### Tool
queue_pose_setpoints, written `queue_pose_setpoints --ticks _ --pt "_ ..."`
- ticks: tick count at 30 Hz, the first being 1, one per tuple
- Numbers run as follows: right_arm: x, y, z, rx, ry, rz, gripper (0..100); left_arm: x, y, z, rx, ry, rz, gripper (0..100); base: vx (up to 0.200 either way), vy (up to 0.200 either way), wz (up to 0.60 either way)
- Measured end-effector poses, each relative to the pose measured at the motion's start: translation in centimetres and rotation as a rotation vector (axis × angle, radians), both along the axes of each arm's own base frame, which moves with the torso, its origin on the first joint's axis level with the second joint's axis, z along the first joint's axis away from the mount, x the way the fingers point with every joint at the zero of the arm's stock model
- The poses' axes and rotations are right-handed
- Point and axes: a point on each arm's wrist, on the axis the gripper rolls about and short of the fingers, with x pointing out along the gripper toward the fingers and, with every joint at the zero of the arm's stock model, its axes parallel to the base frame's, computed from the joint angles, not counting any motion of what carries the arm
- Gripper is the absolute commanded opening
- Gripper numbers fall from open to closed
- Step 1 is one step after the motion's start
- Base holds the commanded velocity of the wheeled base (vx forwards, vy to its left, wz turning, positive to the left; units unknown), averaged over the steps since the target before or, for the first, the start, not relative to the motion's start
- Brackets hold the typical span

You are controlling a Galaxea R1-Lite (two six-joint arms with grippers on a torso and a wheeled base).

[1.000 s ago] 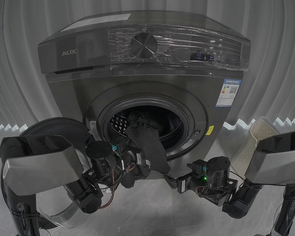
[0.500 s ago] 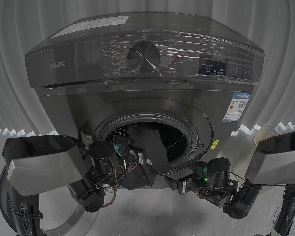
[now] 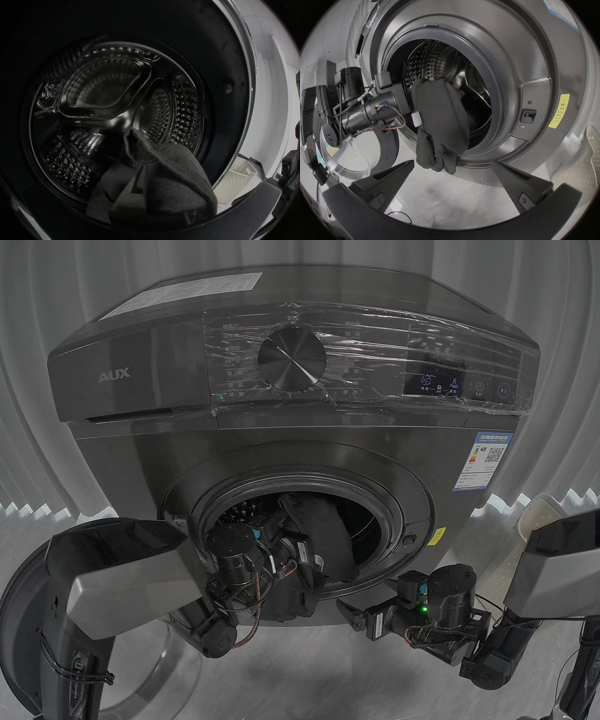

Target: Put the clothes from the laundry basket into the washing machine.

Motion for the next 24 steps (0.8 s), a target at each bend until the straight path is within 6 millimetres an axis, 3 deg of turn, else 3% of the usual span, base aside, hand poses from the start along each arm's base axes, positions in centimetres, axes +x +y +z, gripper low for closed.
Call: queue_pose_setpoints --ticks 7,24 --pt "-0.3 -0.3 -0.1 -0.004 0.009 -0.002 100 1.6 -1.0 -0.7 -0.010 -0.007 0.034 0 0.000 0.000 0.00" --pt "-1.2 -1.9 0.7 0.044 -0.023 -0.029 100 8.0 -2.3 -1.7 -0.028 -0.020 0.102 0 0.000 0.000 0.00"
